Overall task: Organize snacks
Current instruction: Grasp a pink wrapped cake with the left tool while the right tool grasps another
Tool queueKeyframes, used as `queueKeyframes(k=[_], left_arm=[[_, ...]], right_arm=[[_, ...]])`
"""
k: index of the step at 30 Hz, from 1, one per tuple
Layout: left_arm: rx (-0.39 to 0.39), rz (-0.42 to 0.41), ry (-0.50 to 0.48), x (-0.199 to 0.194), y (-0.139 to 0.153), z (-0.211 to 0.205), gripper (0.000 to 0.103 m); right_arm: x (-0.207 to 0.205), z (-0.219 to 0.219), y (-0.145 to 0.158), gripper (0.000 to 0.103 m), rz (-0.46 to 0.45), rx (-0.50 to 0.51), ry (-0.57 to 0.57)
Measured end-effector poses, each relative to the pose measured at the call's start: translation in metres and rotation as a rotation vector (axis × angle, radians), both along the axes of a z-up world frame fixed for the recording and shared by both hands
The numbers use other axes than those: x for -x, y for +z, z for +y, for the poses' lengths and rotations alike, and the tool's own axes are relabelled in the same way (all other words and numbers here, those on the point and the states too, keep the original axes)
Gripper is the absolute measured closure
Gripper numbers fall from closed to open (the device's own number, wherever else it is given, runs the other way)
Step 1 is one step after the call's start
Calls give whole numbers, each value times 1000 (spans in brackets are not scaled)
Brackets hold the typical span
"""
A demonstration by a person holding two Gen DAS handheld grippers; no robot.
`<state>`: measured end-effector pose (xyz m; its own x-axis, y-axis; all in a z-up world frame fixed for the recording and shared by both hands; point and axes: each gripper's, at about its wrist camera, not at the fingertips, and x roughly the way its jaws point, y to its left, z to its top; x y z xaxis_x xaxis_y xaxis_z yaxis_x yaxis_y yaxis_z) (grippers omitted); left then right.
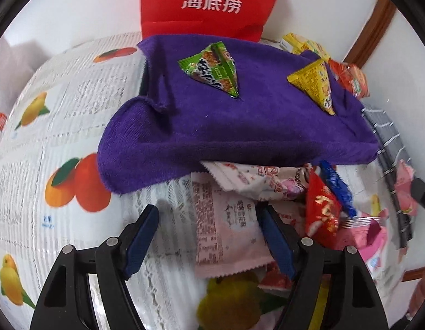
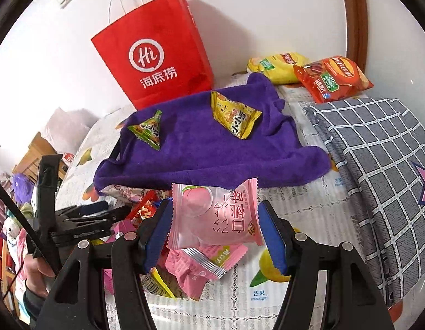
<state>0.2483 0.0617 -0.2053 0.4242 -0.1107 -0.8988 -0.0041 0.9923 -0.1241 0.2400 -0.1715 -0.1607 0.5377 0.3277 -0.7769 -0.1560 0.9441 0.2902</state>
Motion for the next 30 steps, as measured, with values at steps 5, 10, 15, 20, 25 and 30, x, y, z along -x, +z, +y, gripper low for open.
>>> queueKeyframes(k=[5,10,15,20,25,30], left_arm=[[-63,-25,-7,-1,-2,-7,33],[-32,-26,-9,9,2,2,59],[-30,-27,28,23,9,21,61],[-6,-68,60,42,32,39,61],[21,-130,74,53,62,45,61],[59,-183,72,62,88,46,61]], right_arm=[[8,2,7,40,-18,6,13],[15,0,16,40,-40,9,16],[21,1,24,40,-61,2,22],[25,4,31,40,-72,5,19],[30,4,40,40,-74,-1,9],[38,0,59,40,-101,-35,1]])
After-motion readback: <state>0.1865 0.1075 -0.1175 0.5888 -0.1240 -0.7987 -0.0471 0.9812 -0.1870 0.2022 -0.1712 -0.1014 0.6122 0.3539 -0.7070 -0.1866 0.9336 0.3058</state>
